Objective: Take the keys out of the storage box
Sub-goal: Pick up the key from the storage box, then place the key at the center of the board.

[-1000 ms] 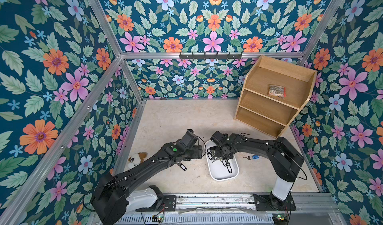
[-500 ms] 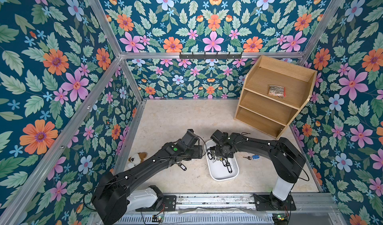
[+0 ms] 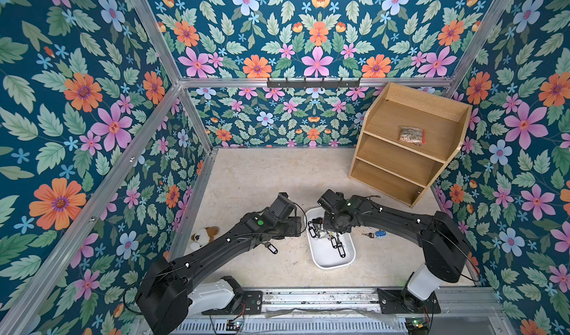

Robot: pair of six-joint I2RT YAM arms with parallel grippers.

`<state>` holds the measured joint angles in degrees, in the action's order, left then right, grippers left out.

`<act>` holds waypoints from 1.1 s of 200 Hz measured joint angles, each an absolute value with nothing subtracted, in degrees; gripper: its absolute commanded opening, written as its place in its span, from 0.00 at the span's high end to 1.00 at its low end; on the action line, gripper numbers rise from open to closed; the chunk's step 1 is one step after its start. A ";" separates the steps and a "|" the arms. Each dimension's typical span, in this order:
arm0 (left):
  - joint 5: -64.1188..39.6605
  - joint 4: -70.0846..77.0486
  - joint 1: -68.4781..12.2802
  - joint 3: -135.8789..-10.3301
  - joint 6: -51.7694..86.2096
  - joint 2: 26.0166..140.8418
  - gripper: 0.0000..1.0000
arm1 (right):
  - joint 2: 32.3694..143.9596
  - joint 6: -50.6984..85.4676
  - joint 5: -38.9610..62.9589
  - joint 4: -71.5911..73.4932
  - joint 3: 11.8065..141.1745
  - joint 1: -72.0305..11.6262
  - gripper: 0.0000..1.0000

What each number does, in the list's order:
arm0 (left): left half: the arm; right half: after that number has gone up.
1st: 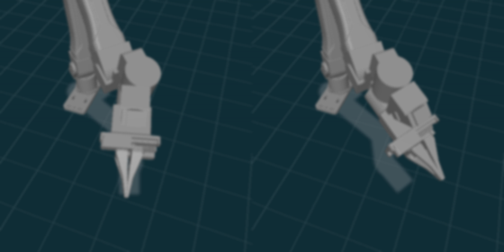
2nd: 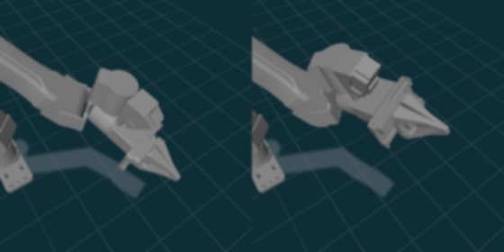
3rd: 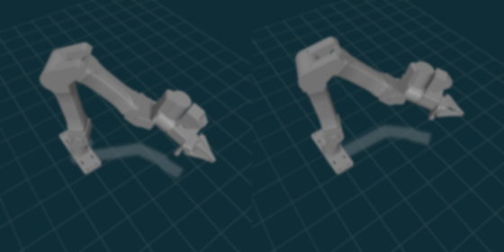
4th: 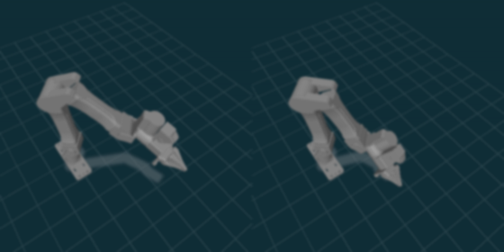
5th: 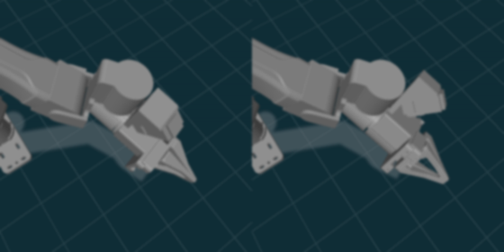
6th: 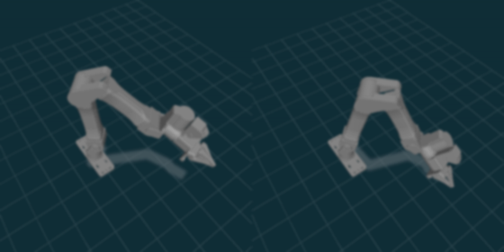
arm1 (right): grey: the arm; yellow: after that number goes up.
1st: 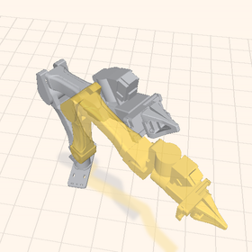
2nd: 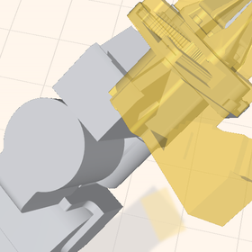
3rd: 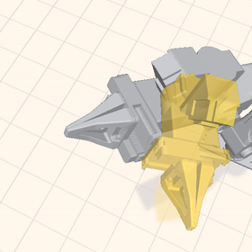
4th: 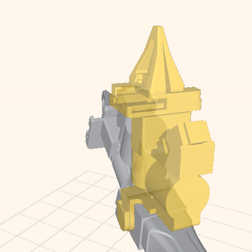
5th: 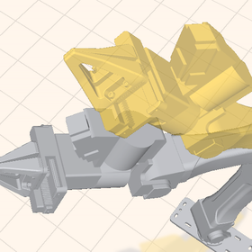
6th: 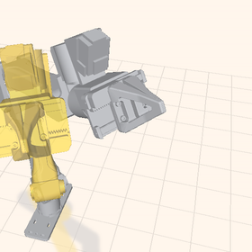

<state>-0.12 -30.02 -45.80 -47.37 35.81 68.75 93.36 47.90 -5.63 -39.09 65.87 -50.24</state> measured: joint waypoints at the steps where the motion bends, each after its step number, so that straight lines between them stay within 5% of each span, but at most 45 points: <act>1: -0.12 -30.02 -45.80 -47.37 35.83 68.75 0.14 | 93.19 47.90 -5.67 -39.16 65.91 -50.24 1.00; 73: -0.14 -29.91 -45.80 -47.29 35.83 68.77 0.14 | 75.92 48.12 -10.00 -46.37 65.08 -44.97 1.00; 130: -0.75 -29.54 -45.82 -47.18 35.86 69.14 0.14 | 63.31 48.25 -12.34 -52.40 51.79 -36.95 1.00; 220: -1.37 -28.25 -45.87 -47.05 36.25 70.02 0.14 | 60.75 52.23 -8.36 -48.18 36.32 -36.71 0.95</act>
